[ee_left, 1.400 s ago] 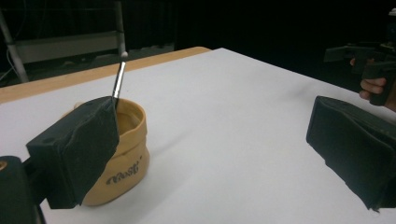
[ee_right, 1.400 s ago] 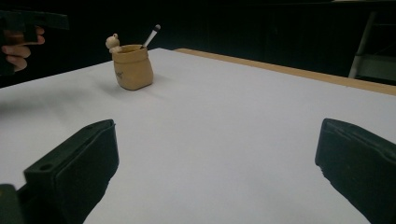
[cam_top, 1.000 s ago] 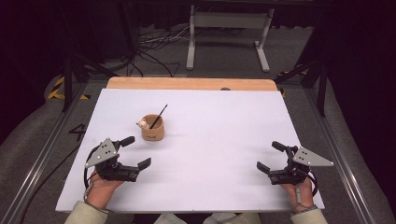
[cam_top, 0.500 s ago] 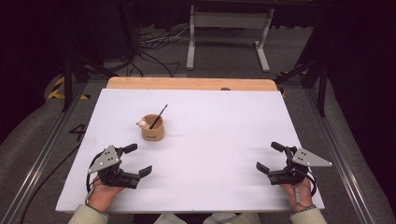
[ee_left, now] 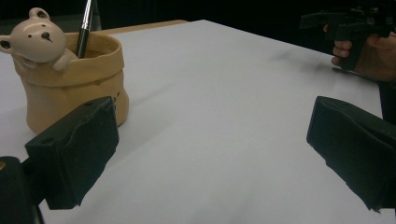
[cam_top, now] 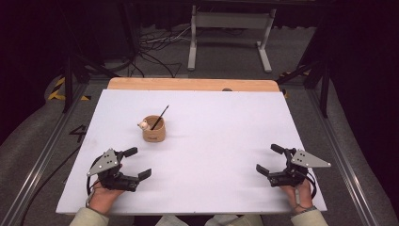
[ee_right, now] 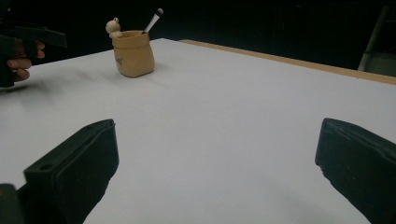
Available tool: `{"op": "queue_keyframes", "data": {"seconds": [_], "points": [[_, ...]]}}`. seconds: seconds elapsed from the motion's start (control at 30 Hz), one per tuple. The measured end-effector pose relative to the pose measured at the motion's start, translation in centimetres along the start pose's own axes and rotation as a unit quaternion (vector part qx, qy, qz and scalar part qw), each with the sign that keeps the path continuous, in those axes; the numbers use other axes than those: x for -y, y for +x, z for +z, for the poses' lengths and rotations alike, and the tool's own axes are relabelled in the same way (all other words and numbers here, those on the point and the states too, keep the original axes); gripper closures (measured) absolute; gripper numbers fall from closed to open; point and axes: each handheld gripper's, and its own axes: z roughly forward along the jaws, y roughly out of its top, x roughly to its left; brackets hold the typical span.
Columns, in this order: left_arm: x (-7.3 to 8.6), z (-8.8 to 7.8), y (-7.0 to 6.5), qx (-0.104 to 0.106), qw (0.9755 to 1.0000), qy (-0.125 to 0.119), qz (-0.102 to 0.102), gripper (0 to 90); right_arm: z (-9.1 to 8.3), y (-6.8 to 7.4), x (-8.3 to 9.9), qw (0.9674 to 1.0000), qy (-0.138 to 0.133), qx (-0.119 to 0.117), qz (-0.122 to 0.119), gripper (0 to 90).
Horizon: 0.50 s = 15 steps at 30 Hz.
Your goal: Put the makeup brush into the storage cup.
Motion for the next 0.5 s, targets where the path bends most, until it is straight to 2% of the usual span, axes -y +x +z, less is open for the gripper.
{"op": "queue_keyframes", "data": {"seconds": [0.1,0.27,0.5], "points": [[0.28,0.04,0.10,-0.004,1.0000,0.002,-0.004,2.9,0.03,-0.03,0.04,1.0000,0.002,0.000,0.001,0.0],[0.37,0.23,0.05,0.001,1.0000,0.007,0.001,2.9,0.04,-0.02,0.06,1.0000,0.004,0.000,0.002,0.0],[0.35,0.20,-0.02,0.002,1.0000,0.004,-0.002,2.9,0.07,-0.01,0.07,1.0000,0.006,0.000,0.002,0.0]]}}
